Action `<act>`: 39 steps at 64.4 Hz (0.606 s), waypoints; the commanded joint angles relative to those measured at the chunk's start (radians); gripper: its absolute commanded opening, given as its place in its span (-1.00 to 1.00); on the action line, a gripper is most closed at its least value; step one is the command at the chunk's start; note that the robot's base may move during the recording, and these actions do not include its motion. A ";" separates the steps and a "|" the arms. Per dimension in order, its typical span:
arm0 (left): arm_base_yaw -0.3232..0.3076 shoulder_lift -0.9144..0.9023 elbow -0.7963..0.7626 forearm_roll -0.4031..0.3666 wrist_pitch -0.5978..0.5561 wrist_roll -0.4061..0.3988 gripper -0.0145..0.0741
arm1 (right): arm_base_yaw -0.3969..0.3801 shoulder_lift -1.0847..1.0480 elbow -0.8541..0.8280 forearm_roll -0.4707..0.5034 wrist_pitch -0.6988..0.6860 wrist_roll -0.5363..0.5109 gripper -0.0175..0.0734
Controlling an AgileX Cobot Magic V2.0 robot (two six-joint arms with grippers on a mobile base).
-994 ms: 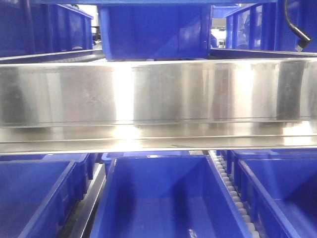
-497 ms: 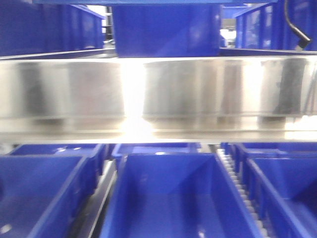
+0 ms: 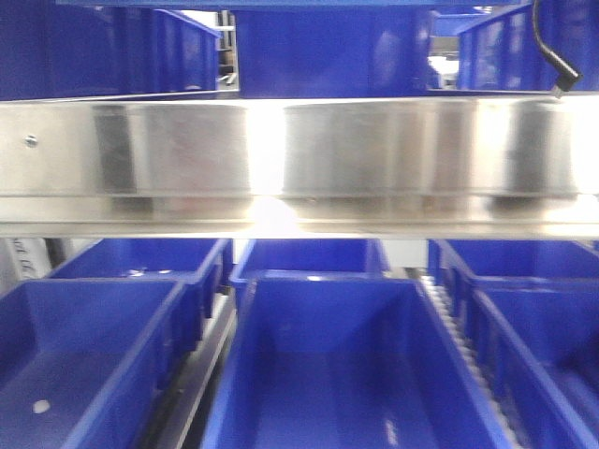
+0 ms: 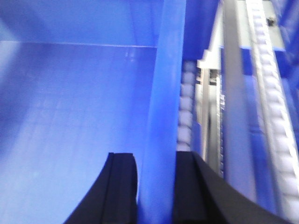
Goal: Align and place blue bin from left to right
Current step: 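Back the base away from the shelf holding the bin in both grippers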
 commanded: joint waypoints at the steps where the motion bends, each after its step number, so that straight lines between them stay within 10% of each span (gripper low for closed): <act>1: -0.013 -0.026 -0.018 -0.035 -0.082 0.011 -0.71 | 0.004 -0.028 -0.021 0.020 -0.097 -0.021 -0.79; 39: -0.013 -0.026 -0.018 -0.035 -0.082 0.011 -0.71 | 0.004 -0.028 -0.021 0.020 -0.097 -0.021 -0.79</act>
